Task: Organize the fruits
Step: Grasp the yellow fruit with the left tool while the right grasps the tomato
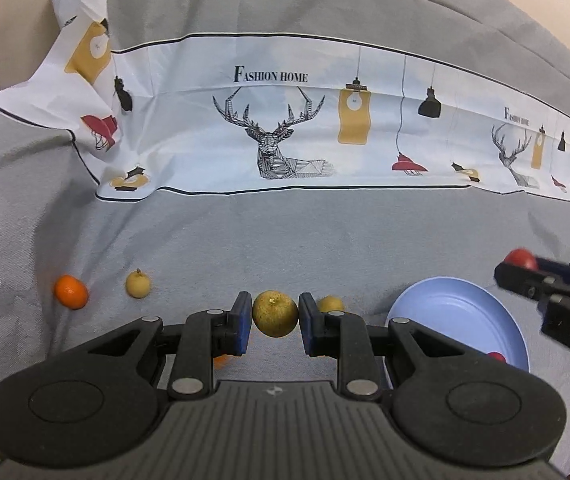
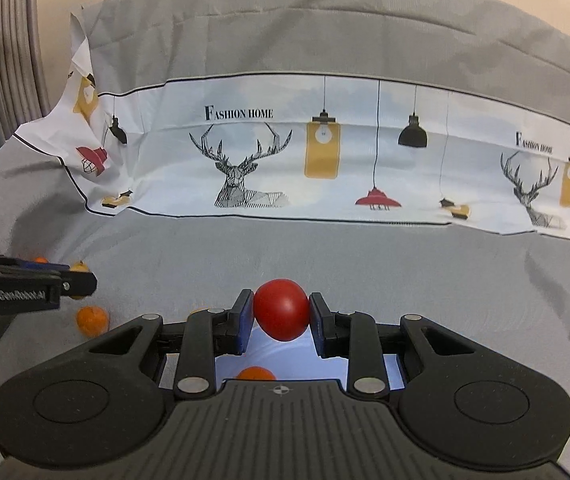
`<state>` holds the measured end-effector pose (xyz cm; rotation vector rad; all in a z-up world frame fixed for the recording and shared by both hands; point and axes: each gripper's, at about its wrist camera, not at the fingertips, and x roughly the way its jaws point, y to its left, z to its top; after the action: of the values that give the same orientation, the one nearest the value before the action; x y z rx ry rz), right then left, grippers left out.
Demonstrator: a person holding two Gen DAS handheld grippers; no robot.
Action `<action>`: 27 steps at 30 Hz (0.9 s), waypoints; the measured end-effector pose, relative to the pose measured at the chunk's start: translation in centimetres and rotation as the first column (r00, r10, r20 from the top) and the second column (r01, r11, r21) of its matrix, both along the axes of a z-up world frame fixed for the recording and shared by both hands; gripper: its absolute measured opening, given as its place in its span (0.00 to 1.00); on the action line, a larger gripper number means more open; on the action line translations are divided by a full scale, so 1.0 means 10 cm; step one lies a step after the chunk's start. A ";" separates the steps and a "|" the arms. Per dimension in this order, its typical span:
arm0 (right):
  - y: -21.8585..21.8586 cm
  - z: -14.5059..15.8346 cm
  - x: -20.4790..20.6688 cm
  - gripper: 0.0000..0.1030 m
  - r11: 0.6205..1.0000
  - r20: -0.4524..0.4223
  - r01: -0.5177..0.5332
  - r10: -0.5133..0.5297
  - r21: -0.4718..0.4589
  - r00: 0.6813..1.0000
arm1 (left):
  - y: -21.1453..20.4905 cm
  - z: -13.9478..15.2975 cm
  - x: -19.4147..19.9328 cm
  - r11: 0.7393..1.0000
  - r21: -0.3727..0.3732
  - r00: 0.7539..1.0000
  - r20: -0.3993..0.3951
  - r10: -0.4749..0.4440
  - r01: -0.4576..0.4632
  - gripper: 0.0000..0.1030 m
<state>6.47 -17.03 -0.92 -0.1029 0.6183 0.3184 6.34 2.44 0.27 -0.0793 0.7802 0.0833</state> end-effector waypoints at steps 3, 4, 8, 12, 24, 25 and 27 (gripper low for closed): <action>-0.03 0.07 -0.01 0.30 1.000 0.009 0.002 -0.002 -0.010 1.000 | -0.03 -0.02 0.01 1.000 0.012 1.000 0.001 -0.014 0.014 0.27; -0.05 0.09 -0.02 0.30 1.000 0.014 0.003 -0.003 -0.013 1.000 | -0.05 -0.02 0.02 1.000 0.015 1.000 0.001 -0.018 0.018 0.27; -0.15 0.11 -0.02 0.30 1.000 0.007 0.024 -0.024 -0.017 1.000 | -0.08 -0.04 0.04 0.999 0.016 0.999 0.005 -0.034 0.034 0.27; -0.26 0.09 0.00 0.30 0.999 -0.005 0.050 -0.050 -0.013 0.999 | -0.12 -0.05 0.06 0.999 0.008 0.999 0.008 -0.051 0.051 0.27; -0.28 0.05 0.04 0.30 0.998 -0.031 0.053 -0.053 -0.023 0.998 | -0.30 -0.08 0.08 0.993 0.001 0.993 0.020 -0.116 0.116 0.27; -0.27 0.05 0.05 0.30 0.998 -0.033 0.052 -0.053 -0.024 0.998 | -0.30 -0.08 0.08 0.993 -0.001 0.993 0.021 -0.118 0.118 0.27; -0.27 0.03 0.07 0.30 0.998 -0.037 0.051 -0.052 -0.028 0.998 | -0.29 -0.08 0.08 0.993 -0.004 0.993 0.022 -0.119 0.119 0.27</action>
<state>7.13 -19.74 -0.61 -0.1064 0.6621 0.2624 7.17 -0.51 -0.57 -0.0391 0.7614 -0.0326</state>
